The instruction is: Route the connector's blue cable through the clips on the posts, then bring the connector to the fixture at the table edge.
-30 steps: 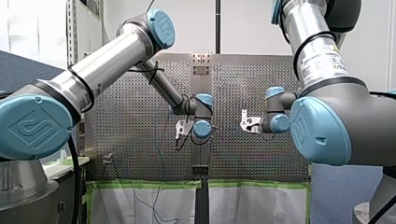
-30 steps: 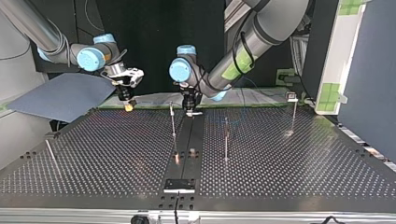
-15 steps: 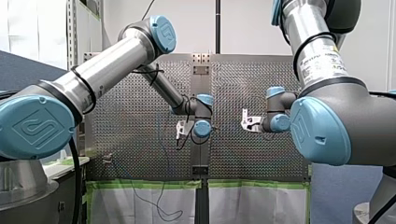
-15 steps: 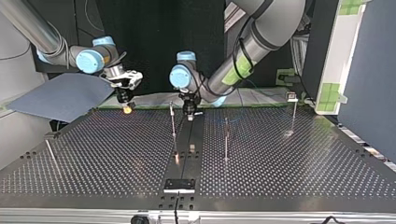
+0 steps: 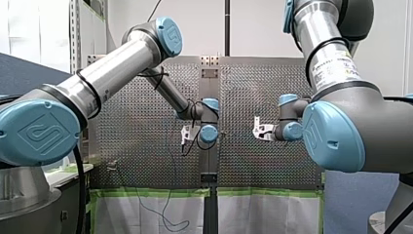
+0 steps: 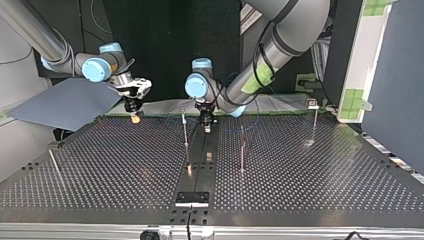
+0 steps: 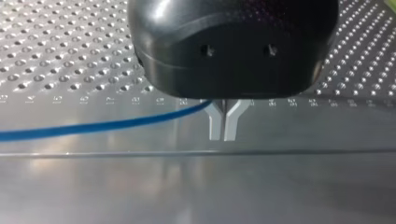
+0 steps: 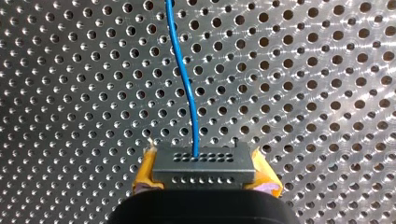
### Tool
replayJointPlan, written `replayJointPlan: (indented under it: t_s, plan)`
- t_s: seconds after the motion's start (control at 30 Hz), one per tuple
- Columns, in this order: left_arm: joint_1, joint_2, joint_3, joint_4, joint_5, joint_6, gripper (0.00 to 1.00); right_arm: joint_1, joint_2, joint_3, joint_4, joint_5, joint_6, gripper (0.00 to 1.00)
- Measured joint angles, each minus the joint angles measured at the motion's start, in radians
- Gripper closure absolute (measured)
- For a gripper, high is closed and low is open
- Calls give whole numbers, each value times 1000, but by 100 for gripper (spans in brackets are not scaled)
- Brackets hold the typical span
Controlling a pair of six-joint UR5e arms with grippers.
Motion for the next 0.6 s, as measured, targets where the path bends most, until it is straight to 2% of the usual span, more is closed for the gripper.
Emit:
replayJointPlan:
  t_s: [0.27, 0.6]
  plan:
    - [10, 0, 7, 13, 26, 9, 94, 0, 9, -45, 14, -13, 11, 100]
    - [9, 0, 38, -2, 28, 12, 94, -3, 14, -117, 43, -23, 13, 100]
